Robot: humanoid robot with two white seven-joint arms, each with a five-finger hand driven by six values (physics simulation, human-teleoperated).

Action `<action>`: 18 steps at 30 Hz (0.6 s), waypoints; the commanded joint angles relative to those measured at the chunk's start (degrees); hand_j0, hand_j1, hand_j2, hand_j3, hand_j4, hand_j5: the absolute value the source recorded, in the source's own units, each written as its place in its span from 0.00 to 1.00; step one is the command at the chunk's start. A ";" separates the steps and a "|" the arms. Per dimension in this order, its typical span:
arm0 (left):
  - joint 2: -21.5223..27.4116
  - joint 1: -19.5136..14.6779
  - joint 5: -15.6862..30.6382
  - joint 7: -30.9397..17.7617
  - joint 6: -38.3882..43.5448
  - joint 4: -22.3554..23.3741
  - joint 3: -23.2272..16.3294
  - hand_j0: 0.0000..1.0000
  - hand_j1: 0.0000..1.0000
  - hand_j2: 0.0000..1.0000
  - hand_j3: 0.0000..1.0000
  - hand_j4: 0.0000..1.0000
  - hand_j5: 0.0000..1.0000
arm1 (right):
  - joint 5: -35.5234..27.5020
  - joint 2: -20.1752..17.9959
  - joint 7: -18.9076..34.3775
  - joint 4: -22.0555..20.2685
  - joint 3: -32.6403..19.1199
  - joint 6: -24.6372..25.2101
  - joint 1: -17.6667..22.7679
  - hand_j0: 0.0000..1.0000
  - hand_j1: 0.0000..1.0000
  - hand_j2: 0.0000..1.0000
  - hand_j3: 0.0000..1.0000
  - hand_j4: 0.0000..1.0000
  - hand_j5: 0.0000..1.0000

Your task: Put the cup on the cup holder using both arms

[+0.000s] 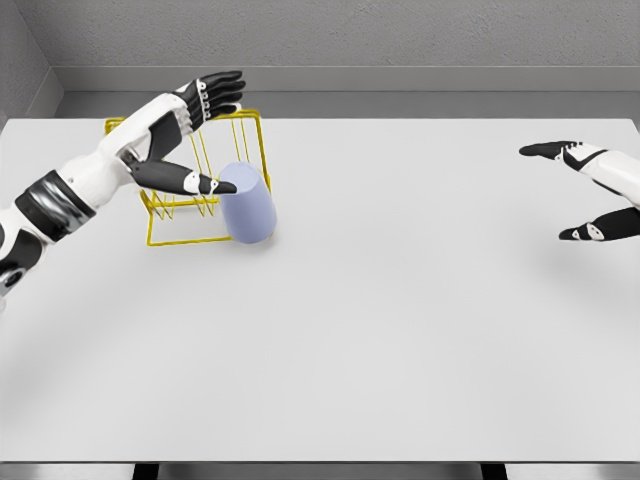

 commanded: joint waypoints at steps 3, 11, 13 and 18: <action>0.27 0.18 -0.10 0.01 -2.13 -0.06 -0.10 1.00 1.00 1.00 1.00 1.00 1.00 | -0.45 -0.07 -0.02 -0.03 -0.07 0.17 0.00 1.00 1.00 1.00 1.00 1.00 1.00; 5.10 5.80 -1.68 0.10 -19.26 0.12 0.34 1.00 1.00 1.00 1.00 1.00 1.00 | -0.45 -0.15 -0.02 -0.03 -0.08 0.17 0.00 1.00 1.00 1.00 1.00 1.00 1.00; 6.77 6.24 -1.60 0.10 -20.94 0.12 0.34 1.00 1.00 1.00 1.00 1.00 1.00 | -0.45 -0.16 -0.02 0.06 -0.08 0.17 0.00 1.00 1.00 1.00 1.00 1.00 1.00; 12.75 10.19 -1.33 0.18 -22.72 0.82 2.27 1.00 1.00 1.00 1.00 1.00 1.00 | -0.45 -0.16 -0.02 0.06 -0.08 0.17 0.00 1.00 1.00 1.00 1.00 1.00 1.00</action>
